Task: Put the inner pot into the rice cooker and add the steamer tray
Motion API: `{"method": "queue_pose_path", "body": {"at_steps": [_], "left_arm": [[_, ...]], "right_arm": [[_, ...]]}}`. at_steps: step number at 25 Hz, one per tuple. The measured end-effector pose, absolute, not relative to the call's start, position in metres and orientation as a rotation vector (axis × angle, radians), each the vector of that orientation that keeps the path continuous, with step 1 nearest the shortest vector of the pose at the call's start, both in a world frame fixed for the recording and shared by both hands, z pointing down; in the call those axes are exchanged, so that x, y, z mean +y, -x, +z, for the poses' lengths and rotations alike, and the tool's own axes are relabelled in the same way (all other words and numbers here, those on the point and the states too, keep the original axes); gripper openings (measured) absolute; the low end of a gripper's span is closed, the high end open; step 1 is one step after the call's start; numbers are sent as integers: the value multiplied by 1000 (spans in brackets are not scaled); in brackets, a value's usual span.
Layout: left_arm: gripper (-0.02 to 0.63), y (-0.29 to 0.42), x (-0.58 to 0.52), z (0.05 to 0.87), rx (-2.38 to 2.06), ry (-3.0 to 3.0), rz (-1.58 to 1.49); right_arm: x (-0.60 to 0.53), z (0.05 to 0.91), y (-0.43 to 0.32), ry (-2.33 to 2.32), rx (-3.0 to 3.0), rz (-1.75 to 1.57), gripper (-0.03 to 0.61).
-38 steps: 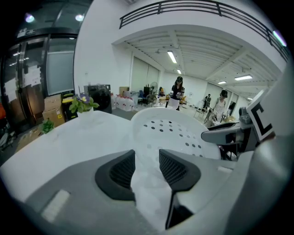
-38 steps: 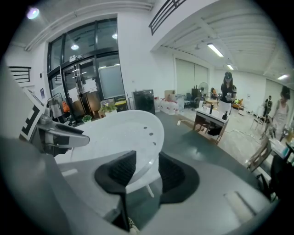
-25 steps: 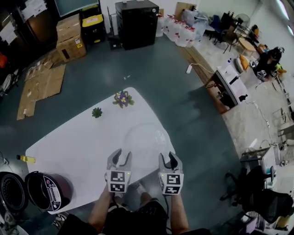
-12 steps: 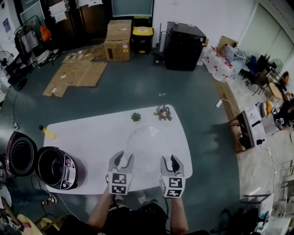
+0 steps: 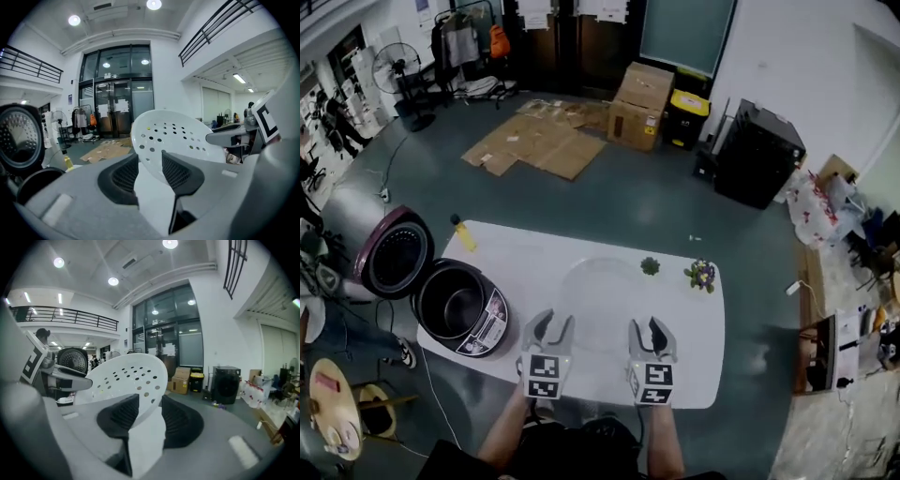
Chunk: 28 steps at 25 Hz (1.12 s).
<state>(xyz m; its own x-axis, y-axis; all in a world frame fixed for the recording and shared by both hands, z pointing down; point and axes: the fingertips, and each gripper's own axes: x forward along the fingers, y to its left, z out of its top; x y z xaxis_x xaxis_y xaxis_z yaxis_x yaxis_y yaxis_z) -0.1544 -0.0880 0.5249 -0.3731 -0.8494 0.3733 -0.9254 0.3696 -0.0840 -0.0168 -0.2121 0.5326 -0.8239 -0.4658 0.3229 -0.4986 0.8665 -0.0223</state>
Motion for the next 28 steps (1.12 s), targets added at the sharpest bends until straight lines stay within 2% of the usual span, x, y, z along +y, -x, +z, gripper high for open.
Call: {"method": "queue_pose_path", "body": {"at_steps": [12,28], "left_arm": [[167,260,57,509,-2626,-1126,304],[169,326,202,495,-2758,-666,211]], "right_arm": [[-107,510,174,-238,-2854,4,153],[19,490,301,246,-2860,-129,153]]}}
